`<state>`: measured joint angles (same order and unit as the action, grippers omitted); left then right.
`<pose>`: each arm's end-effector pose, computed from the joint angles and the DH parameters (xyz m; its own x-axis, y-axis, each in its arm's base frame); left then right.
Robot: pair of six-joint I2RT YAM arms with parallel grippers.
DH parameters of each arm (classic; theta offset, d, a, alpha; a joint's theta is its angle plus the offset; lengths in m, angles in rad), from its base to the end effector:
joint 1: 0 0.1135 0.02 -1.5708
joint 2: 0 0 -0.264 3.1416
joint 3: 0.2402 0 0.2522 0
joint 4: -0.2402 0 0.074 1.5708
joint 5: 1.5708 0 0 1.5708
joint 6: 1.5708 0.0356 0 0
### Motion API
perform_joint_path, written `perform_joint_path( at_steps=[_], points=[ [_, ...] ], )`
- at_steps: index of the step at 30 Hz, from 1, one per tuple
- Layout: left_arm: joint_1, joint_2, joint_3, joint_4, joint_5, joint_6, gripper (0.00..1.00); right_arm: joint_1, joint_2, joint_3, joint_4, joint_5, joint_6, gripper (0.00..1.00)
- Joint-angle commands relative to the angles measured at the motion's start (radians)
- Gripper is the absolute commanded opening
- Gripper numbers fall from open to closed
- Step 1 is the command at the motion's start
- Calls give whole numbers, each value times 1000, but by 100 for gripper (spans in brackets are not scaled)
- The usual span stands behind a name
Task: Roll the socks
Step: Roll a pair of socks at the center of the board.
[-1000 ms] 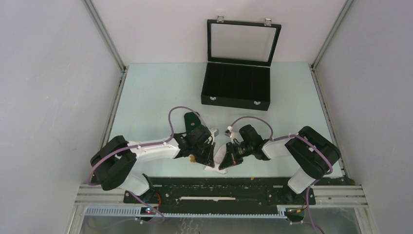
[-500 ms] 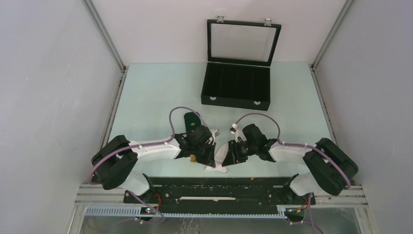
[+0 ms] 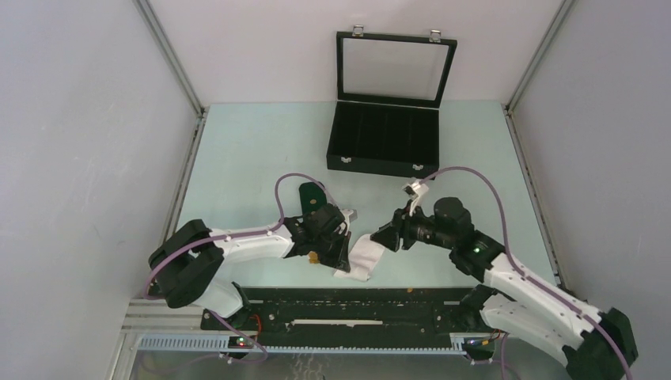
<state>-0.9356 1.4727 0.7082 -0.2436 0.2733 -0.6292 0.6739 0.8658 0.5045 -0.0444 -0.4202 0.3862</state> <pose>0.1526 -0.2232 0.1584 -0.9122 0.2825 -0.2970 0.4004 0.7689 -0.4985 0.1450 0.1344 0.2421 -0.6106 -0.0475 -0.7905 -0.6829 0.5370 0.4952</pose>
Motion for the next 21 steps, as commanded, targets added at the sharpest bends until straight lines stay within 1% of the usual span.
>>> perform_joint_path(
  at_steps=[1,3,4,5,7,8,10,12,13,14,17,21],
  points=[
    [-13,30,-15,16,-60,8,0,-17,-133,35,27,87,-28,57],
    [-13,28,-15,15,-60,11,0,-25,-186,35,35,68,5,66],
    [-13,27,-15,15,-61,12,0,-28,-202,34,54,56,7,69],
    [-13,26,-14,17,-60,13,0,-28,-206,33,78,37,2,69],
    [-13,27,-12,17,-58,18,0,-28,-193,34,96,-6,-14,66],
    [-14,26,-11,16,-57,19,0,-25,-177,34,95,-24,-38,64],
    [-13,23,-10,16,-56,21,0,4,-157,33,69,-19,-101,63],
    [-13,22,-12,15,-57,23,0,79,-153,27,18,42,-207,74],
    [-13,22,-13,15,-57,23,0,138,-161,14,7,92,-278,77],
    [-13,23,-14,18,-57,22,0,220,-174,-13,21,143,-346,78],
    [-12,27,-19,27,-52,20,0,376,-207,-118,136,287,-516,79],
    [-13,32,-17,29,-51,21,0,489,-151,-150,139,382,-642,76]
  ],
)
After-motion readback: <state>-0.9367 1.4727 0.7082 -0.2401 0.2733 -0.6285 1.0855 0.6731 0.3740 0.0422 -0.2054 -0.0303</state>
